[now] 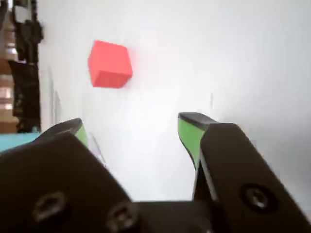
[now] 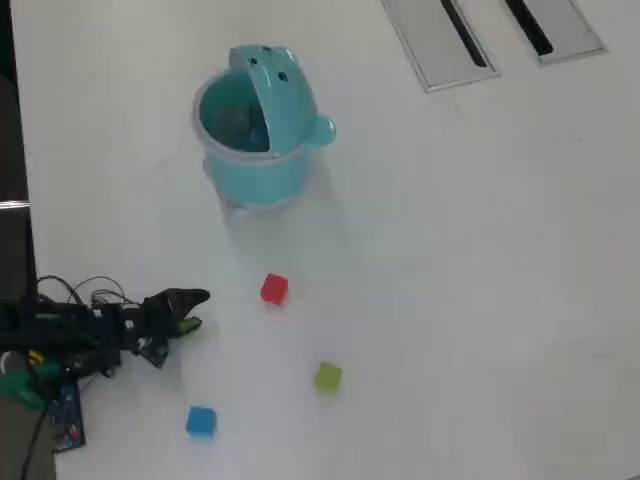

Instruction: Grasp RGB lego blocks and put them in the bin one by one.

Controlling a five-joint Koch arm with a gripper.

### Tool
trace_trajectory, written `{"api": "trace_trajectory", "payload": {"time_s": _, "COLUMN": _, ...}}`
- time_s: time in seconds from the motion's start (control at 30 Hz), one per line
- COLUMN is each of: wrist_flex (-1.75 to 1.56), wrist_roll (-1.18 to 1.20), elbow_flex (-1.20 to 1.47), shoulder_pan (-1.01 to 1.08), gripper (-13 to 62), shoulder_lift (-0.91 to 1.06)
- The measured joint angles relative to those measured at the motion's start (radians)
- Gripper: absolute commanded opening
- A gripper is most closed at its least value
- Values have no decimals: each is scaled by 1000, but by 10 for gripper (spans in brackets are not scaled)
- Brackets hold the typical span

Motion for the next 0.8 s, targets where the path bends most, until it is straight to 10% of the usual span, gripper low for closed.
{"api": "trace_trajectory", "payload": {"time_s": 0.8, "wrist_flex": -272, "wrist_roll": -643, "elbow_flex": 0, "shoulder_pan": -143, "gripper": 329, "shoulder_lift": 0}}
